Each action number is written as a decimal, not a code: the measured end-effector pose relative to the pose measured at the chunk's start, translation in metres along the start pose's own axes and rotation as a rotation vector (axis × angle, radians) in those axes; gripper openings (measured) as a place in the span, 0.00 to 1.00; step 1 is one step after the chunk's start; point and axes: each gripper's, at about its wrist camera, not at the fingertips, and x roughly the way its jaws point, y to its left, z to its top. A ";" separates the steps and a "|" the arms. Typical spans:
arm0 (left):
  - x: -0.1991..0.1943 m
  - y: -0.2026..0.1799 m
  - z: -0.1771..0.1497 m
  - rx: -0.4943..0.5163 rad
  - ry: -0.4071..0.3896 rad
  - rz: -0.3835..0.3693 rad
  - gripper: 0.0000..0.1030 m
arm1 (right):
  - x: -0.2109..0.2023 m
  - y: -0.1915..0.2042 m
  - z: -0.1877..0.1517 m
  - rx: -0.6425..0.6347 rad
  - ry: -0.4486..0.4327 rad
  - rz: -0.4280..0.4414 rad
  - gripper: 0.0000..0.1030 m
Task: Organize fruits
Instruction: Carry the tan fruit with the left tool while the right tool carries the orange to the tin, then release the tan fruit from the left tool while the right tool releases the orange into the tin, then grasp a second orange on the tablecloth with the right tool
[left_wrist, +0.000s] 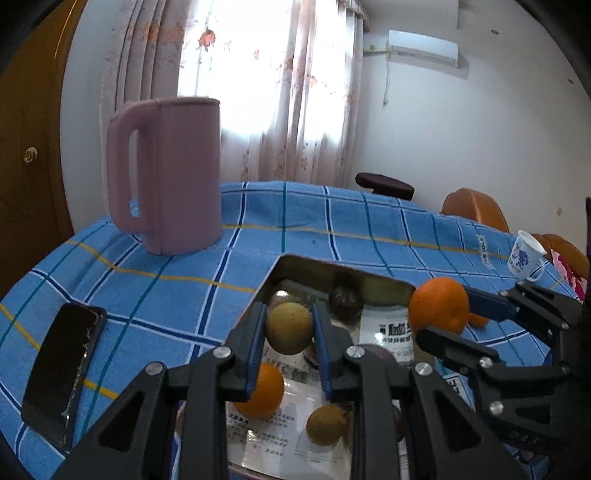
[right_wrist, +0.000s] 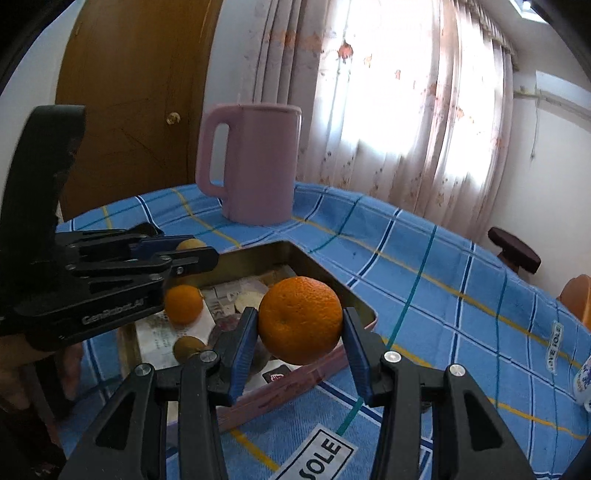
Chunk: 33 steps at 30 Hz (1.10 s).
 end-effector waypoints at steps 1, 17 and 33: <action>0.002 0.000 -0.001 0.001 0.008 0.004 0.26 | 0.004 -0.001 -0.001 0.003 0.013 0.005 0.46; -0.019 -0.023 -0.003 -0.005 -0.070 -0.008 0.86 | -0.043 -0.097 -0.034 0.134 0.054 -0.210 0.64; -0.005 -0.102 0.002 0.156 -0.033 -0.072 0.94 | 0.007 -0.138 -0.053 0.219 0.288 -0.198 0.60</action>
